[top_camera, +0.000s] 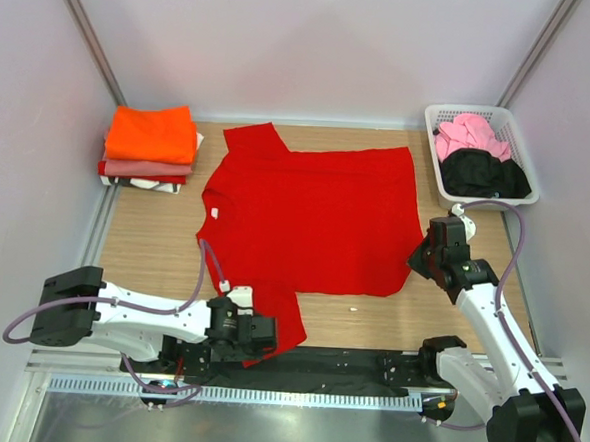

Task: Fold and stack the t-shirts
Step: Fold the tshirt

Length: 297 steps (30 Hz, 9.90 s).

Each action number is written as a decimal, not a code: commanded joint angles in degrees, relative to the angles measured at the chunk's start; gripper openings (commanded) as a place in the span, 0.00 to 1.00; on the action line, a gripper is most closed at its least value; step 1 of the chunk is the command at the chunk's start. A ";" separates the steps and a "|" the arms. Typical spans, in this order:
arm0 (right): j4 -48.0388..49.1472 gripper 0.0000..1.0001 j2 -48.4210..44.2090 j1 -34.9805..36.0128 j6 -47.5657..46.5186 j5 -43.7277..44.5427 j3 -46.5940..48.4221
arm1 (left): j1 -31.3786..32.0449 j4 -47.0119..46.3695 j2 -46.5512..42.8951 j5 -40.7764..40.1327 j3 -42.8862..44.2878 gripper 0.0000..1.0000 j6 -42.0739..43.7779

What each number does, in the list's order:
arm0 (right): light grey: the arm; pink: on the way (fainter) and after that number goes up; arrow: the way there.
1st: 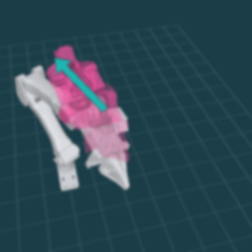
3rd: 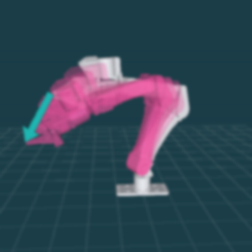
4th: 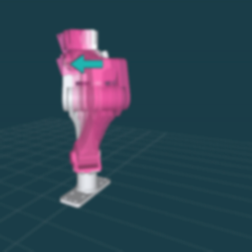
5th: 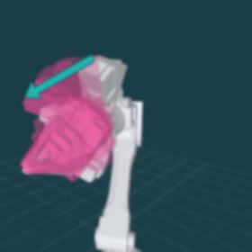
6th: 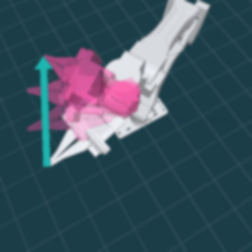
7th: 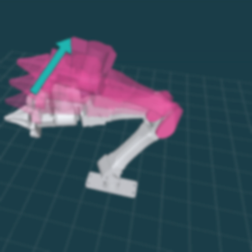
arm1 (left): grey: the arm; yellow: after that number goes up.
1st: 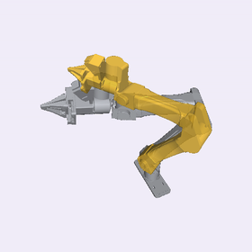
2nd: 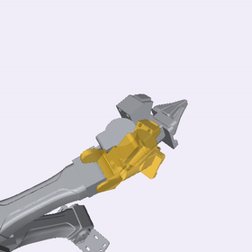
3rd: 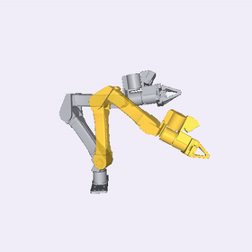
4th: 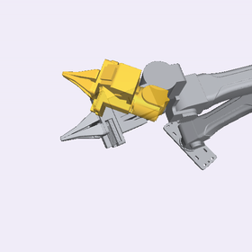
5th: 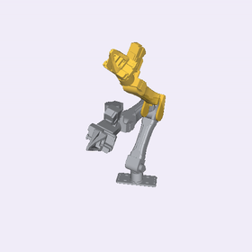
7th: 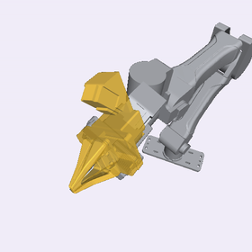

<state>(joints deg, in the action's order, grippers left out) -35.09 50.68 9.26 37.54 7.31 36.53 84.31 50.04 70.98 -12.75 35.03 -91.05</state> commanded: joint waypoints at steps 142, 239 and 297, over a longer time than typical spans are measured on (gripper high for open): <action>23.31 0.01 45.91 -11.81 1.48 4.99 24.73 | -66.29 28.97 55.14 -8.87 104.28 0.00 68.28; 0.28 0.70 98.74 41.29 -36.31 32.06 103.91 | -71.66 -20.16 10.41 5.11 5.23 0.01 49.30; 21.12 0.87 25.37 9.20 8.95 3.42 -8.93 | -69.37 -21.83 10.85 8.54 7.35 0.69 48.24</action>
<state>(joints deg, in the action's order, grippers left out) -4.34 78.22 18.39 40.21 9.63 33.17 14.33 24.12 85.03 -3.55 45.10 -41.89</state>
